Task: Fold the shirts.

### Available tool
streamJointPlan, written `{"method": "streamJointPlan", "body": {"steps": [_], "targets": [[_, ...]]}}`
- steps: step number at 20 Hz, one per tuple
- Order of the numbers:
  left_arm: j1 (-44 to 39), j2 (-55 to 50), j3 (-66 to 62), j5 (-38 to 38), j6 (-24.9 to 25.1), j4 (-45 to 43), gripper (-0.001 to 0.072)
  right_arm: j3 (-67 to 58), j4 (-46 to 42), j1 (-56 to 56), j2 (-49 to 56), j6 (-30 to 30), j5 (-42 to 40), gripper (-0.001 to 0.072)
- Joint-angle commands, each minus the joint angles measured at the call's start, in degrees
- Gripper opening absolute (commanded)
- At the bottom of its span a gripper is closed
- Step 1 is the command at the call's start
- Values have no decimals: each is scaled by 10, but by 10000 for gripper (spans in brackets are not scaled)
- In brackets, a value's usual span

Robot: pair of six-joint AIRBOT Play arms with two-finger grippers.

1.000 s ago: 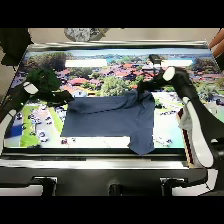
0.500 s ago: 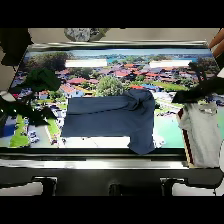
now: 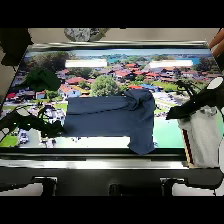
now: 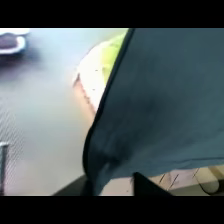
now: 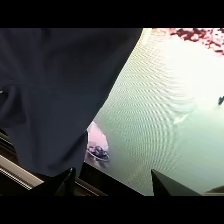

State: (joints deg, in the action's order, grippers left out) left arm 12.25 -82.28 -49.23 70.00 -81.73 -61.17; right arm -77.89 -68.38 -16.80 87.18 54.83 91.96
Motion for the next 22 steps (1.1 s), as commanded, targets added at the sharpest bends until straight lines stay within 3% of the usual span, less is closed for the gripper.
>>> {"method": "streamJointPlan", "body": {"steps": [1, 2, 3, 5, 8, 9, 11, 12, 13, 15, 18, 20, 22], "targets": [[-14, -1, 8, -60, -23, -3, 143, 55, 1, 6, 0, -4, -13, 576], [-14, 0, 7, -65, -22, -3, 35, 79, 9, 13, 0, -5, -24, 585], [-14, 1, 7, -66, -22, -3, 32, 107, 25, 28, 0, -7, -49, 653], [-14, 7, 7, -64, -20, -3, 31, 155, 50, 70, 0, -9, -126, 682], [-14, 37, 7, -63, -7, -3, 31, 178, 52, 118, 5, 26, -223, 670], [-14, 48, 7, -65, -5, -3, 31, 178, 54, 129, 11, 45, -239, 642], [-14, 64, 7, -67, -5, -3, 32, 178, 54, 148, 23, 76, -247, 508], [-14, 67, 6, -67, -3, -3, 32, 178, 56, 156, 26, 78, -247, 351], [-14, 68, 0, -63, 22, -3, 31, 177, 60, 157, 26, 74, -248, 31], [-13, 80, -35, -43, 42, -3, 28, 148, 56, 150, 12, 33, -205, 38], [-15, 167, -149, -69, 31, -2, 27, 35, -23, 150, -86, -12, -191, 38], [-16, 252, -265, -121, 9, -3, 29, -74, -92, 150, -182, -22, -232, 39], [-12, 328, -371, -187, 3, -4, 29, -170, -140, 150, -285, -21, -323, 39]]}}
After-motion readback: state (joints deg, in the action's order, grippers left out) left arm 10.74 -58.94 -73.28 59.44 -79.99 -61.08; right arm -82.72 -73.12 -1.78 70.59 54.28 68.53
